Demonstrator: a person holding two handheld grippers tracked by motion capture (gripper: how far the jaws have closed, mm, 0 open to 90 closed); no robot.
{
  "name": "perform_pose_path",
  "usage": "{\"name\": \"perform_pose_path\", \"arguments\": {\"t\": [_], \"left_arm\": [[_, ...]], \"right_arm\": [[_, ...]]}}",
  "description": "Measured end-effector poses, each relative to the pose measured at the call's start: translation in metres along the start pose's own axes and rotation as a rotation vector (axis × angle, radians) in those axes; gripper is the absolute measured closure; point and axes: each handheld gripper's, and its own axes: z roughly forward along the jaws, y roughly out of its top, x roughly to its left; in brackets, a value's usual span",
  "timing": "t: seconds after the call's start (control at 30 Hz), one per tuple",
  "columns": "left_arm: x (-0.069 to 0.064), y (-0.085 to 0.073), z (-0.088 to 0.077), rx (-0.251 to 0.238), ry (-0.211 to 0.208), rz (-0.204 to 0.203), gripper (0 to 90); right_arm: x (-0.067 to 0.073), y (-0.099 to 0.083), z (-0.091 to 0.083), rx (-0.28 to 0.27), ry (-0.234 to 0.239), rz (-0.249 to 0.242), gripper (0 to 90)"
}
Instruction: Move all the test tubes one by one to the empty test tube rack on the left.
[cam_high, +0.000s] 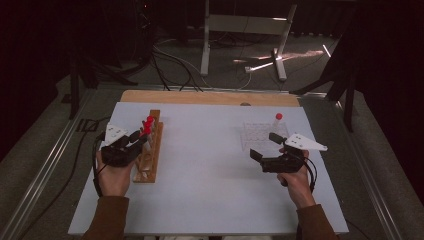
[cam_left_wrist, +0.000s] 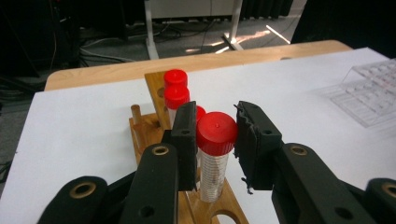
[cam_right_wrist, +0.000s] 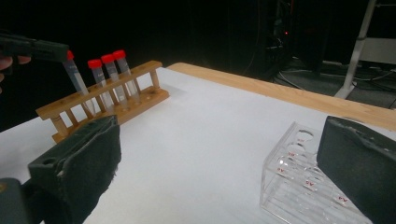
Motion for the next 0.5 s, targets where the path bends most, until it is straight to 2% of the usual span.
{"name": "perform_pose_path", "arguments": {"t": [0.23,0.5], "left_arm": [[-0.002,-0.006,0.007,0.035,0.008,0.023,71.0],[-0.002,-0.012,0.012,0.053,0.017,0.025,70.9]], "right_arm": [[0.000,0.000,0.000,0.002,0.000,-0.001,0.0],[-0.001,0.000,0.000,0.002,0.001,0.001,0.0]]}}
